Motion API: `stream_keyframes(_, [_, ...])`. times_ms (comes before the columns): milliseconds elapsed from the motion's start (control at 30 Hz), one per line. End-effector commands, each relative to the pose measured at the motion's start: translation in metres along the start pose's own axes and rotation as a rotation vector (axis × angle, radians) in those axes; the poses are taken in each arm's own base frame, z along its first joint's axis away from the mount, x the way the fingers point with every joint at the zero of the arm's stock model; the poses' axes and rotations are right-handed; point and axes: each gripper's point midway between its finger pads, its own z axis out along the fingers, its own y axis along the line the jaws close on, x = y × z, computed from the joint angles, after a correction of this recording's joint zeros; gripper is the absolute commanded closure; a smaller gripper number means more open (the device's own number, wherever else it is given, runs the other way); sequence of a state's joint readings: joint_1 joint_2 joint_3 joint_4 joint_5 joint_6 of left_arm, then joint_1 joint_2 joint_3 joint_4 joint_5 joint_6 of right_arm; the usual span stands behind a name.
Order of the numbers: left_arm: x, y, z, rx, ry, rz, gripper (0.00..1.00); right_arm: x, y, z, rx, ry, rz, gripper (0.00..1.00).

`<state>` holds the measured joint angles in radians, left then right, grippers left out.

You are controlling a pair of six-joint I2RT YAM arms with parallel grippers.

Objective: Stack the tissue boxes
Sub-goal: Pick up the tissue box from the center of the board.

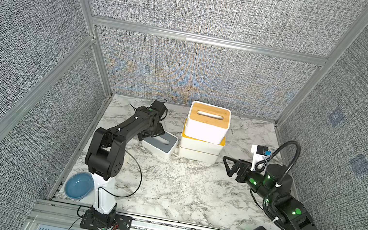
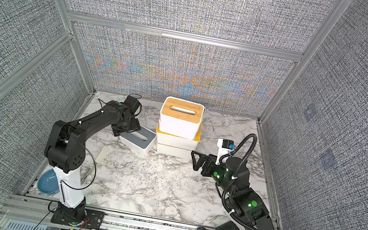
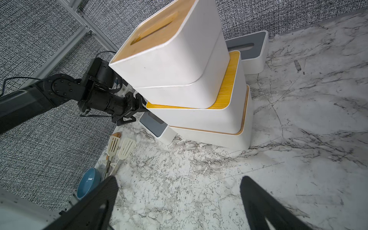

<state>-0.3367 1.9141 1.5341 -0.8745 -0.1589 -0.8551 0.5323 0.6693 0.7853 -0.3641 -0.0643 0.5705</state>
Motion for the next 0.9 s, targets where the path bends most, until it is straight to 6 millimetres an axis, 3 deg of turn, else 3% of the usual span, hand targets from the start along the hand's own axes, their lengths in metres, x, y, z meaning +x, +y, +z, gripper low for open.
stream_keyframes(0, [0.007, 0.015, 0.001, -0.051, 0.021, -0.136, 0.14, -0.004, 0.003, 0.001, -0.014, -0.017, -0.003, 0.01])
stream_keyframes(267, [0.014, 0.015, 0.013, -0.043, 0.052, -0.227, 0.2, -0.005, 0.004, -0.002, -0.016, -0.021, -0.01, 0.01])
stream_keyframes(667, [0.003, 0.007, 0.028, -0.037, 0.056, -0.243, 0.24, 0.001, 0.005, 0.005, -0.027, 0.002, -0.01, 0.01])
stream_keyframes(867, [0.009, 0.014, 0.045, -0.084, 0.081, -0.262, 0.27, 0.003, 0.005, 0.007, -0.031, 0.011, -0.012, 0.01])
